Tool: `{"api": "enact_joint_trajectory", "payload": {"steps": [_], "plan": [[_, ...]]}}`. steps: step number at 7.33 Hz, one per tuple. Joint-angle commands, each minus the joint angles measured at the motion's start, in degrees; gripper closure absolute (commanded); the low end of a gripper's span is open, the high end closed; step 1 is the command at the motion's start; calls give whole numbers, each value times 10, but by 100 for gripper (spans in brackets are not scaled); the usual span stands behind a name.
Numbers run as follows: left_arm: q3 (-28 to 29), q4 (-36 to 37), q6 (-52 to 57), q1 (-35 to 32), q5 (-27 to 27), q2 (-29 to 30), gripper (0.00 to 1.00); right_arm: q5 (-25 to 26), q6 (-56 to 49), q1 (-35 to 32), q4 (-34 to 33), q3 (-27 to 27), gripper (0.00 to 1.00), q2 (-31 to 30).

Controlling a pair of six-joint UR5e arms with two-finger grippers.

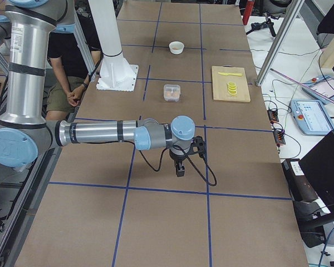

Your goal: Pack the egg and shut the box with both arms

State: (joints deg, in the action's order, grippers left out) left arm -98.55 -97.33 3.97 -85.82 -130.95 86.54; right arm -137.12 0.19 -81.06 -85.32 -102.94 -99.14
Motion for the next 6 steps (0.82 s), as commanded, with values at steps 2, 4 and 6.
{"api": "enact_joint_trajectory", "payload": {"steps": [2, 4, 6], "plan": [[0, -8, 0, 0, -44, -1, 0, -7, 0, -4, -4, -4, 0, 3], [4, -6, 2, 0, -42, -1, 0, -5, 8, -7, -14, -7, 0, 7], [8, -1, 2, 1, -19, 12, 0, 2, 8, -6, -12, -2, 0, 9]]}}
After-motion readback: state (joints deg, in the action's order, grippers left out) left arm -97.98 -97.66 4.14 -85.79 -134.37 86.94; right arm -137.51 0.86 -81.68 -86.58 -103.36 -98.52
